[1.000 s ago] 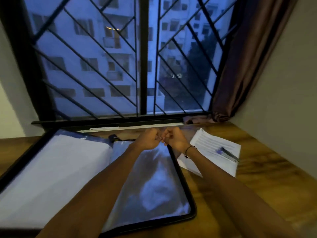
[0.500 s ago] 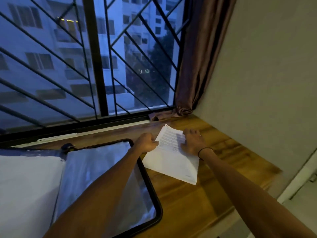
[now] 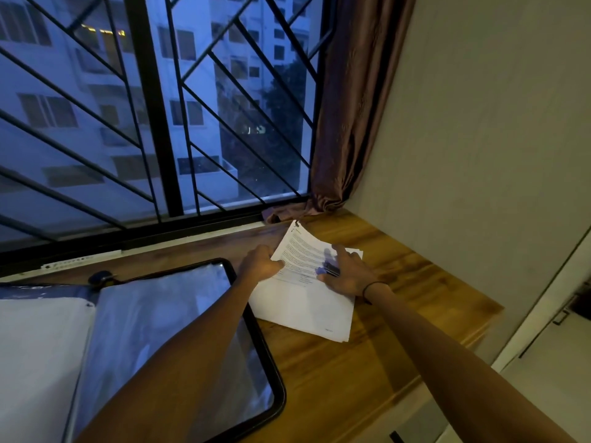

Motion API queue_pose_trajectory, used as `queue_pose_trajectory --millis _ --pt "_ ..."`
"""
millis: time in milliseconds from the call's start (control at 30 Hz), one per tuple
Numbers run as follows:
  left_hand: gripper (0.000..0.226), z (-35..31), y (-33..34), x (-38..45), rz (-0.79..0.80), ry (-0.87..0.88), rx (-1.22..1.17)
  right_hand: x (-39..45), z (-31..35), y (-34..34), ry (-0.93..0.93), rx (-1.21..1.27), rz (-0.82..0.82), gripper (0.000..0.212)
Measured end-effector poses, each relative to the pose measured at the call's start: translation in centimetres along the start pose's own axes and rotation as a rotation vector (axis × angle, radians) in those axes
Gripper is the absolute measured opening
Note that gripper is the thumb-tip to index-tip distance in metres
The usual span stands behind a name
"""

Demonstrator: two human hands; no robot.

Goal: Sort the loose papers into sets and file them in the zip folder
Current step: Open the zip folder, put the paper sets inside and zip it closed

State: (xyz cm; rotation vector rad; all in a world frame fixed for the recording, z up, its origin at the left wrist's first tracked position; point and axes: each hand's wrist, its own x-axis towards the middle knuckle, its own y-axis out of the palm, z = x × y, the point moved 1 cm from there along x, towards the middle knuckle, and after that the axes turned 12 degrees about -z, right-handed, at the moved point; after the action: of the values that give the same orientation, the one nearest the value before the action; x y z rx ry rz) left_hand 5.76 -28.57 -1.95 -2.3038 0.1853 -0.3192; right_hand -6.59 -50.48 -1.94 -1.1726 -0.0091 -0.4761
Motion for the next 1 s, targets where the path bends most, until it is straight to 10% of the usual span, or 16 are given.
queue_pose_trajectory --millis 433,667,1000 --pt "0.024 -0.3 -1.1 0.2 -0.238 -0.063 -0.091 -0.1 0.0 1.3 0.008 0.036 -0.198 0.033" --pt "0.027 1.3 -2.7 1.0 -0.429 -0.267 -0.361 -0.3 -0.3 0.9 0.154 -0.124 -0.287 0.040" --pt "0.037 2.7 -0.8 2.3 -0.072 -0.395 -0.698 0.5 -0.1 0.4 0.183 -0.145 -0.251 0.046"
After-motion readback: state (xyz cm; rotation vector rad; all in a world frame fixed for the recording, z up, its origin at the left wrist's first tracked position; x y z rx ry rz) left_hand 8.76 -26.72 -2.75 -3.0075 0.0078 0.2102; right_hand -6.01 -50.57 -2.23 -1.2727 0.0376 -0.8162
